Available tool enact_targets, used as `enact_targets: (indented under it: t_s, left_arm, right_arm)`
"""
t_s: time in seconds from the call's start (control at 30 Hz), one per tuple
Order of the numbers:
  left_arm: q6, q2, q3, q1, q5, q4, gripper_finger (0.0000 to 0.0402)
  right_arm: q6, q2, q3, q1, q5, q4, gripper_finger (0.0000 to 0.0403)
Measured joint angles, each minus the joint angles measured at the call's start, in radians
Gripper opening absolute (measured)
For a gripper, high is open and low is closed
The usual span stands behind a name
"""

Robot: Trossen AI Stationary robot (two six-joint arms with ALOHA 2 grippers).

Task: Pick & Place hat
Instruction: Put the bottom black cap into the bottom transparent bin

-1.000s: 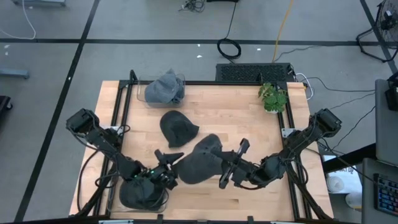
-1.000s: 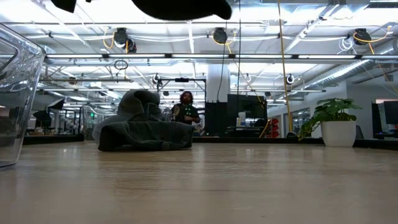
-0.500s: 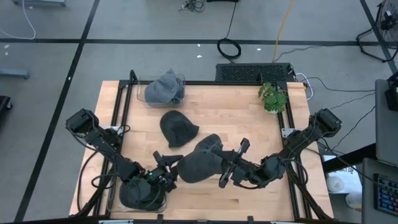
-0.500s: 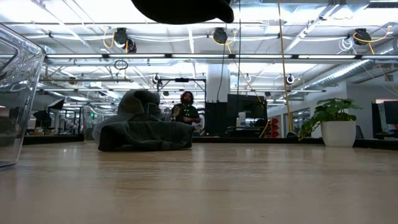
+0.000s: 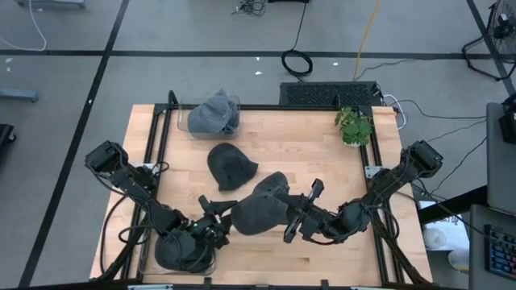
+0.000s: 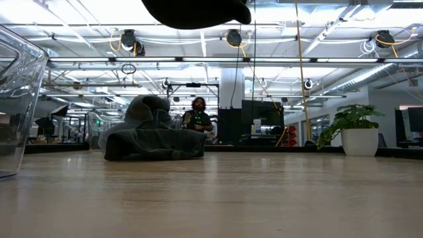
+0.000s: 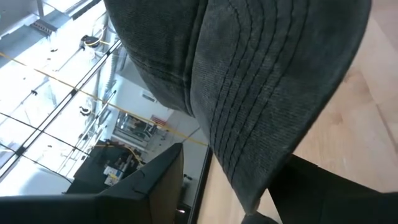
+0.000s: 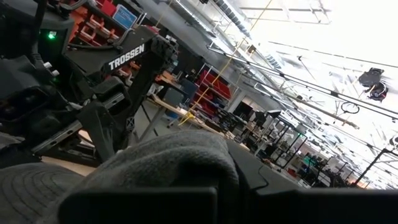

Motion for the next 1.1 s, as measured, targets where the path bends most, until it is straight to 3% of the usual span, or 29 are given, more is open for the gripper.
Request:
enact_targets:
  t_s: [0.13, 0.33, 0.6, 0.73, 0.87, 1.1]
  left_arm:
    - [-0.035, 0.0, 0.0, 0.0, 0.007, 0.0, 0.02]
    - [-0.074, 0.0, 0.0, 0.0, 0.122, 0.007, 0.0025]
    - [-0.084, -0.002, 0.0, 0.0, 0.094, -0.003, 0.0009]
    - [-0.009, -0.001, 0.0, -0.011, 0.005, -0.003, 0.001]
    - [0.054, -0.01, -0.001, -0.03, -0.078, -0.006, 0.0009]
    - [0.114, -0.067, -0.001, -0.066, -0.141, -0.006, 0.0008]
  right_arm:
    - [0.0, 0.0, 0.0, 0.0, 0.0, 0.0, 0.0]
    - [0.0, 0.001, 0.0, 0.001, -0.002, -0.006, 0.0]
    - [0.0, 0.002, -0.001, 0.001, -0.001, -0.007, 0.0]
    - [0.028, 0.002, -0.001, 0.001, 0.031, -0.025, 0.001]
    - [0.028, 0.001, 0.0, 0.014, 0.131, -0.063, 0.0068]
    - [0.15, 0.0, 0.0, 0.06, 0.245, -0.055, 0.023]
